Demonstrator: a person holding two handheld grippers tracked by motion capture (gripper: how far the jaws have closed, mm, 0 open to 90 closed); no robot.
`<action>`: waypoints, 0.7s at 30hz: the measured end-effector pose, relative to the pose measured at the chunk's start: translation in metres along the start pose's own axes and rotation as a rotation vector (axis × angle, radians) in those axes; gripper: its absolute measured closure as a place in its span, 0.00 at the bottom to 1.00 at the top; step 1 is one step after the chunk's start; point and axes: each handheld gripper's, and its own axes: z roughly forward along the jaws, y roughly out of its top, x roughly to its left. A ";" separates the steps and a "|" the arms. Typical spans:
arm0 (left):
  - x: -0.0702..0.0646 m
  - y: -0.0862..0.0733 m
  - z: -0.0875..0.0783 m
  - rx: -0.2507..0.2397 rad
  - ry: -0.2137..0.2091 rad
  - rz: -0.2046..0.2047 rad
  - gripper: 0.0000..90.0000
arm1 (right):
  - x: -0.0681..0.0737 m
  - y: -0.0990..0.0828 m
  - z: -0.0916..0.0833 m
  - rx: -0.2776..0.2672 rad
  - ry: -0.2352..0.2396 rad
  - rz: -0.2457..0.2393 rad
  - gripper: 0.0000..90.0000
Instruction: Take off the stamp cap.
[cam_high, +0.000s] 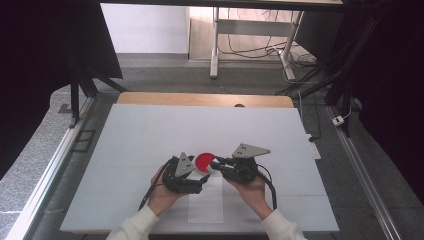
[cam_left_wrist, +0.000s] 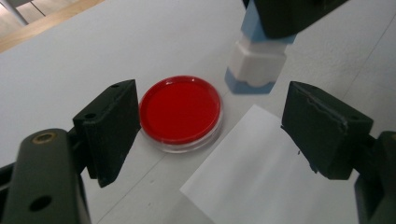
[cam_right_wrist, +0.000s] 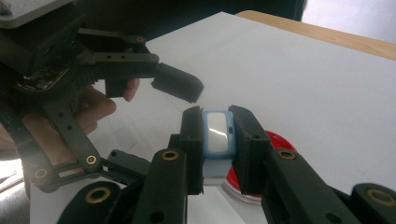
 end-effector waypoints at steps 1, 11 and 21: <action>0.000 0.000 0.001 -0.006 -0.004 -0.002 0.22 | 0.000 0.000 0.000 0.000 0.001 0.001 0.83; -0.001 -0.001 0.010 0.009 -0.025 0.018 0.22 | 0.005 -0.001 0.004 -0.008 0.006 -0.015 0.83; -0.006 -0.003 0.018 0.018 -0.025 0.053 0.24 | 0.002 -0.004 0.004 -0.020 -0.010 -0.007 0.83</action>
